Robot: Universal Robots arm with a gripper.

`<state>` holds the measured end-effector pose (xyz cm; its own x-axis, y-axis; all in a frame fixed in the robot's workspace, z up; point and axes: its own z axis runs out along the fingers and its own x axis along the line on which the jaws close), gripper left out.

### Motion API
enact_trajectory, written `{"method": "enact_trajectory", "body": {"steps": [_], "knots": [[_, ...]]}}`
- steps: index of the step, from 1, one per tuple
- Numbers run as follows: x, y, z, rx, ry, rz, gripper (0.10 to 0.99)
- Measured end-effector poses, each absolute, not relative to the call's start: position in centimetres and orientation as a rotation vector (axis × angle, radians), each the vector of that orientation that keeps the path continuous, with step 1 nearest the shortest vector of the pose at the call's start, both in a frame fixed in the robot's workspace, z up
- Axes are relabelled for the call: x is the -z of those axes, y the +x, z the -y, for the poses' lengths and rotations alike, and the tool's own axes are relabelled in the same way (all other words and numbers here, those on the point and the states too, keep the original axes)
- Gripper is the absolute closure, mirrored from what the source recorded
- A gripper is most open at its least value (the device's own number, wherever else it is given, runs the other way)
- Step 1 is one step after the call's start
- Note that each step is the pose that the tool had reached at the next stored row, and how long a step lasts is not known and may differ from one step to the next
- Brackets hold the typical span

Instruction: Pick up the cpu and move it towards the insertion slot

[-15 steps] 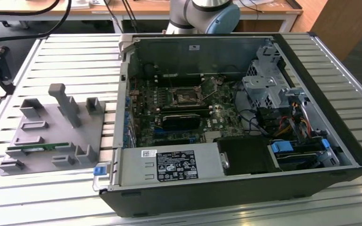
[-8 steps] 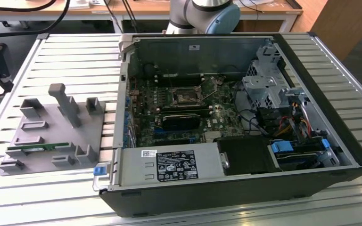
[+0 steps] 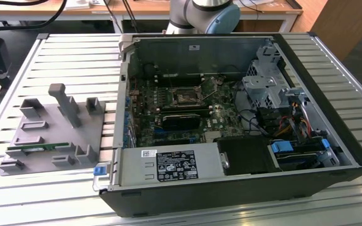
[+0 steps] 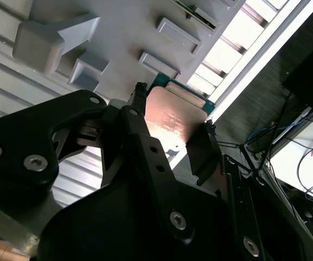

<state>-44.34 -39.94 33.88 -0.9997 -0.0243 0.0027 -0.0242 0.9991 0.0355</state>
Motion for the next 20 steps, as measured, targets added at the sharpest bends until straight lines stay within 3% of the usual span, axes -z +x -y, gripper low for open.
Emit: {"method": "enact_trajectory", "body": {"steps": [20], "knots": [[-36.8, -44.3, 39.7, 0.056, 0.038, 3.138, 0.541]]}}
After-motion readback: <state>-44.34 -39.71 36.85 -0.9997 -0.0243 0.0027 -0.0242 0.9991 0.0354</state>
